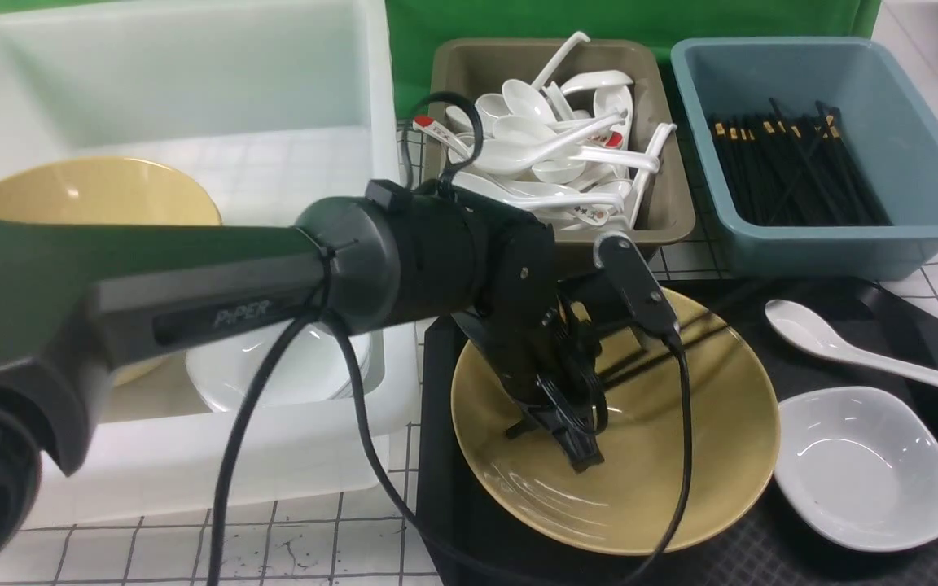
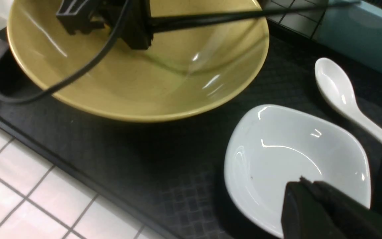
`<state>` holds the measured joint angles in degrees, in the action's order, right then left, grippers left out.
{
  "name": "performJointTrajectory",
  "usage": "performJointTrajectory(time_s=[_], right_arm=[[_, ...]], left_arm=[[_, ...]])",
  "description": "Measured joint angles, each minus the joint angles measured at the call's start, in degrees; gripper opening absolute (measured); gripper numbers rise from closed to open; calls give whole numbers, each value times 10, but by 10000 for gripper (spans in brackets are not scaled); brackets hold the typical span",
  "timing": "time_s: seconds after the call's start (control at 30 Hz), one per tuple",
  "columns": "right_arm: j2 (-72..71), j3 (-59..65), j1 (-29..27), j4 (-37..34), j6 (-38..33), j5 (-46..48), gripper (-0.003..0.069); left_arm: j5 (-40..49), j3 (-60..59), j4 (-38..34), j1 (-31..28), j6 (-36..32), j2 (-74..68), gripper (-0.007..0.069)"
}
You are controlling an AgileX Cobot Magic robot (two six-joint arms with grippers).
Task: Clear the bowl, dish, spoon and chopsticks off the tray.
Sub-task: Use the left arm to grab the chopsticks
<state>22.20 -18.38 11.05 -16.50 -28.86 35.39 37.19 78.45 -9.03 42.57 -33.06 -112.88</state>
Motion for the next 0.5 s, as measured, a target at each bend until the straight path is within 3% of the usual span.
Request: performJointTrajectory(time_s=[0.27,0.5], right_arm=[[0,0,0,0,1,0,67],[0,0,0,0,1,0,70]], left_arm=[[-2,0,12,-1,107,0,36],[5,0,16,-3,106,1,250]])
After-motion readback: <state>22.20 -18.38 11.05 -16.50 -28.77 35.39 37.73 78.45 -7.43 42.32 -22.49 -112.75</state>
